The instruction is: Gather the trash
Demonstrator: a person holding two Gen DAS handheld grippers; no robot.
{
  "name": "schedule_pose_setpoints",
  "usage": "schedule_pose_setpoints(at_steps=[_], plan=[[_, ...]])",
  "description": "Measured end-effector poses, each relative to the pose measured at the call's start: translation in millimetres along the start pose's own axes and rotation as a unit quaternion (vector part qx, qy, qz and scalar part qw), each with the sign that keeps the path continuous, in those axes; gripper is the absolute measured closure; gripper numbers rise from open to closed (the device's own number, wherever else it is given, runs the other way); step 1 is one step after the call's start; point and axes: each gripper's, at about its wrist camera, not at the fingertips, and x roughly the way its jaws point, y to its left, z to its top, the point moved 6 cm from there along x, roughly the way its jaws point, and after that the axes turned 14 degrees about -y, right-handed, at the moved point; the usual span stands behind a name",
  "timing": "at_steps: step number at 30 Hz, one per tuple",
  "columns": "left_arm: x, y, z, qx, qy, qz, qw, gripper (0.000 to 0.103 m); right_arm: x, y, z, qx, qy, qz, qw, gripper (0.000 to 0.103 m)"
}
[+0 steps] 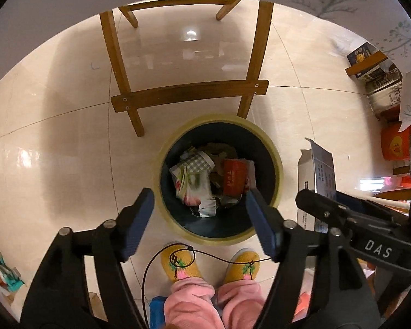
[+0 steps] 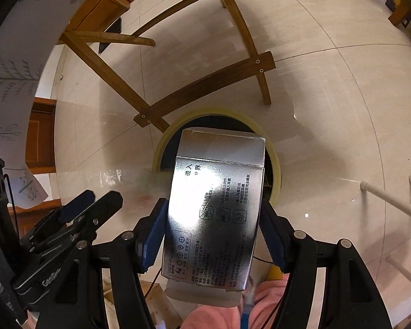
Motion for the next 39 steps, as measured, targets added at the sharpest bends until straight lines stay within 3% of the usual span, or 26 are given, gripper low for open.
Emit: schedule_pose_setpoints(at_steps=[13, 22, 28, 34, 39], plan=[[-10.1, 36.7, -5.2, -0.025, 0.004, 0.027, 0.9993, 0.033, 34.8, 25.4, 10.5, -0.007, -0.001, 0.003, 1.000, 0.030], [-37.3, 44.2, 0.5, -0.039, -0.007, 0.035, 0.9986, 0.033, 11.4, 44.0, 16.8, -0.035, -0.027, 0.005, 0.999, 0.030], [-73.7, 32.8, 11.7, -0.040, -0.016, 0.030, 0.9986, 0.033, -36.4, 64.6, 23.5, -0.089, -0.071, -0.008, 0.993, 0.030], [-148.0, 23.5, 34.8, -0.041, -0.046, 0.039, 0.9973, 0.033, -110.9, 91.2, 30.7, -0.112, -0.111, -0.006, 0.987, 0.030], [-238.1, 17.3, 61.2, -0.046, -0.077, 0.048, 0.9949, 0.033, -191.5, 119.4, 36.0, -0.117, -0.141, 0.004, 0.983, 0.030]])
